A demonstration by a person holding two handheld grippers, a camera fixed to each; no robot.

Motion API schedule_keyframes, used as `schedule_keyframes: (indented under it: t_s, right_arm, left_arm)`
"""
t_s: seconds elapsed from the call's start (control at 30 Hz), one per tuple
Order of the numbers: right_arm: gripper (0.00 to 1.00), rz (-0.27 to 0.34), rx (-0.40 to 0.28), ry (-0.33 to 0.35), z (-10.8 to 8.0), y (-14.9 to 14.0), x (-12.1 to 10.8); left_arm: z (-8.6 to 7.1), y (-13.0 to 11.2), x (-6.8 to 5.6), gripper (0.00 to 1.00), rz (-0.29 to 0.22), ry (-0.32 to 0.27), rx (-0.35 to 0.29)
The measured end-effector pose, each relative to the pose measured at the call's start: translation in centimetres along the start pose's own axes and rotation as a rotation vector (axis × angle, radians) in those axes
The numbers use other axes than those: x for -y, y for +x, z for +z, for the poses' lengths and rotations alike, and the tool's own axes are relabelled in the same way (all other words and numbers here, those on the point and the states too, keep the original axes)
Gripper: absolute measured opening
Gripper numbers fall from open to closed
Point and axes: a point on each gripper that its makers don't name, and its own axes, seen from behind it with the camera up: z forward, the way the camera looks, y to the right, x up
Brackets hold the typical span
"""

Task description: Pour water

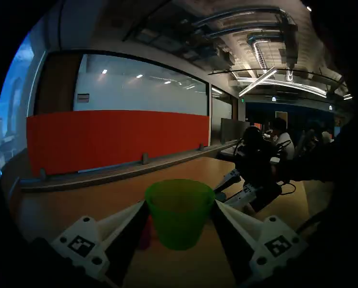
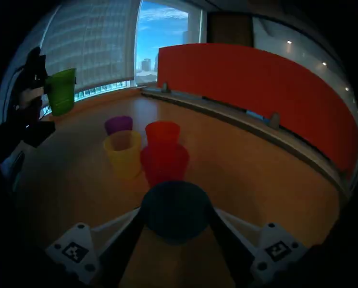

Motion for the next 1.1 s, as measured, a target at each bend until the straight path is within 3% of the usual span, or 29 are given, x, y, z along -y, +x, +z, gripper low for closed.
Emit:
schedule_keyframes:
  t_s: [0.37, 0.73, 1.1]
  right_arm:
    - [0.92, 0.006, -0.068, 0.006, -2.1, 2.9, 0.5]
    - [0.92, -0.004, -0.211, -0.004, -5.2, 8.1, 1.3]
    - [0.92, 0.022, -0.337, -0.02, -6.9, 11.3, 0.9]
  left_arm:
    - [-0.1, 0.1, -0.3, 0.86, 0.004, -0.007, 0.002]
    - [-0.3, 0.3, -0.3, 0.86, -0.004, -0.004, -0.004]
    - [-0.3, 0.7, -0.9, 0.86, 0.002, -0.013, -0.005]
